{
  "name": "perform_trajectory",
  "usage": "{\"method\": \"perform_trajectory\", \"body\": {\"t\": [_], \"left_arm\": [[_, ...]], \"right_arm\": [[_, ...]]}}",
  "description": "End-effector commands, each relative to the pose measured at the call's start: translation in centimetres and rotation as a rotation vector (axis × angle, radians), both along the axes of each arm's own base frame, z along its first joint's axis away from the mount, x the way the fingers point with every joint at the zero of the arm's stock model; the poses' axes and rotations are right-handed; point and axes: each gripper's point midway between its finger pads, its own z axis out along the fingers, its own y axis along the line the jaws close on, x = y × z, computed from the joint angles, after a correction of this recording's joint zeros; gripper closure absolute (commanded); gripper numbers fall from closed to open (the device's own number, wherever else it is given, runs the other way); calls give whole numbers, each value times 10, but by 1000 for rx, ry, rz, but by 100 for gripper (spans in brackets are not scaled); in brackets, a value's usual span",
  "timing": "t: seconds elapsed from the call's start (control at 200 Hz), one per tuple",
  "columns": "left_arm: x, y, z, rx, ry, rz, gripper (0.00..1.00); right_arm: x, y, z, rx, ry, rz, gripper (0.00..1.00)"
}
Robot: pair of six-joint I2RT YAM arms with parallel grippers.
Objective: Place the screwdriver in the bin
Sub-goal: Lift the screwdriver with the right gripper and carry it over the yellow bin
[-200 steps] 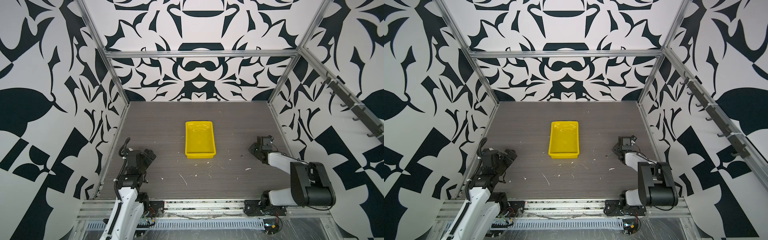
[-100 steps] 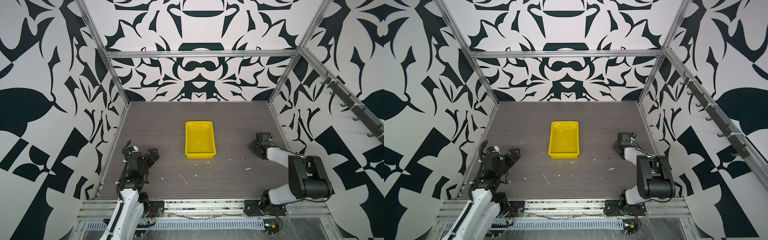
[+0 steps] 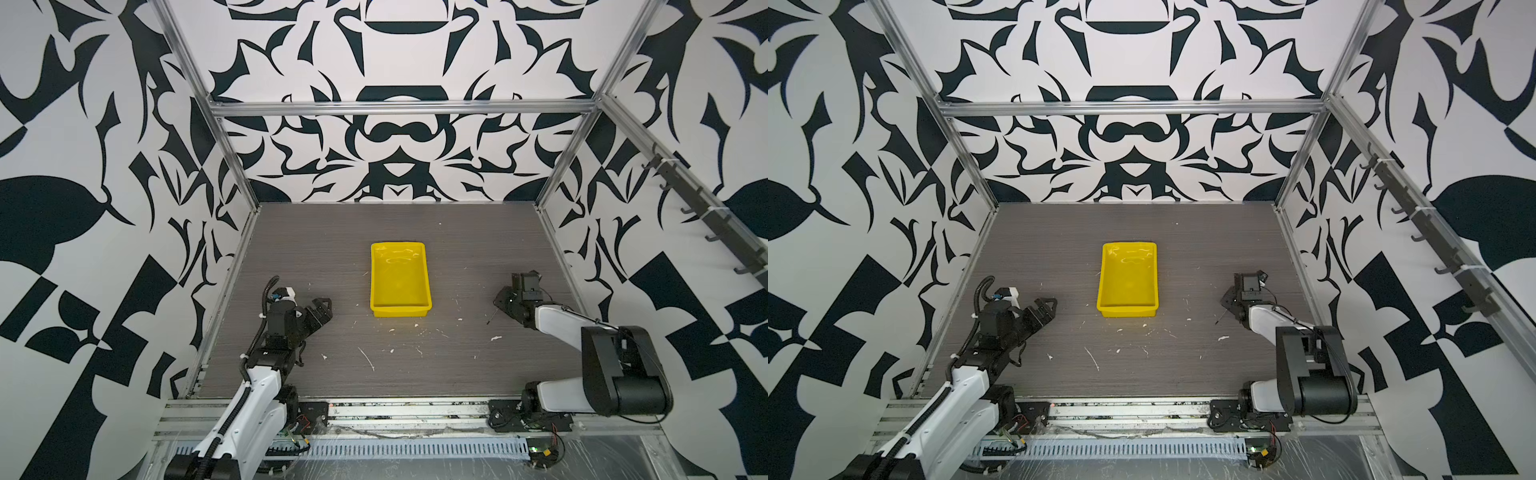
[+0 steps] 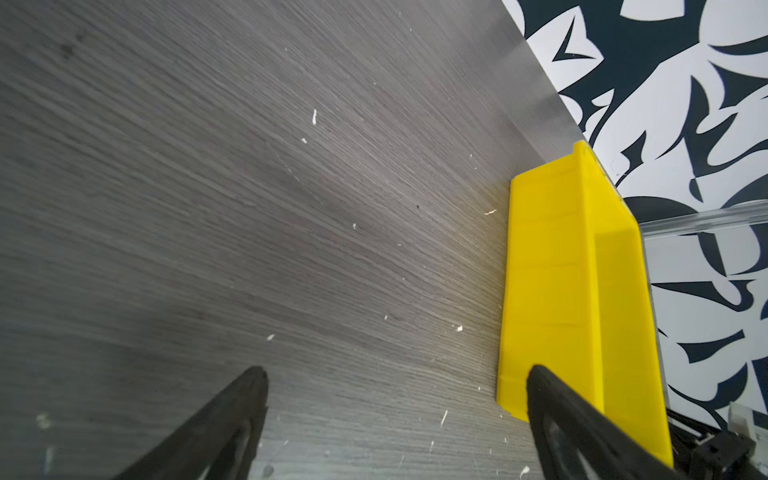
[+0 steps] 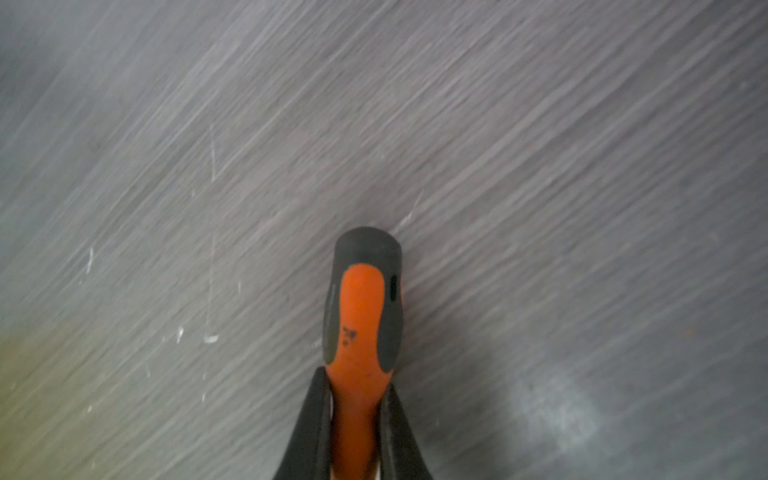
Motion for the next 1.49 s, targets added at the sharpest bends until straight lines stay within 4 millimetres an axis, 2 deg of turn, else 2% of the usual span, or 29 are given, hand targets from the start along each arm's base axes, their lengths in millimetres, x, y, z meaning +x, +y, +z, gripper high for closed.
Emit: {"method": "perform_trajectory", "body": {"t": [0.0,0.12,0.22,0.295,0.415,0.525,0.695,0.815,0.92,0.955,1.045,1.25,1.49], "left_arm": [[4,2,16,0,-46,16,0],[0,0,20,-13,-70,9,0],[-1,4,22,-15,-84,36,0],[-1,4,22,-22,-88,36,0],[-2,2,23,-28,-89,27,0],[-2,5,21,-21,-82,40,0],[-2,9,18,-8,-61,60,0],[-2,9,16,-8,-52,64,0],[-2,8,16,-8,-47,60,0],[-2,9,15,-5,-44,66,0],[-3,10,15,-3,-42,70,0],[-4,12,17,-2,-51,83,0],[-4,13,18,-3,-58,86,0]], "right_arm": [[0,7,19,-55,-31,57,89],[-2,20,51,-98,-82,104,89],[0,31,90,-140,-136,135,89],[4,44,116,-136,-184,168,89],[10,73,141,-97,-240,225,90],[21,112,161,-56,-276,305,90],[45,201,175,-54,-279,474,90],[66,251,165,-48,-256,541,90],[83,275,148,-3,-210,541,90],[84,287,141,35,-180,569,90],[93,303,124,59,-122,587,90],[99,319,93,62,-4,606,90],[96,320,64,53,84,611,87]]}}
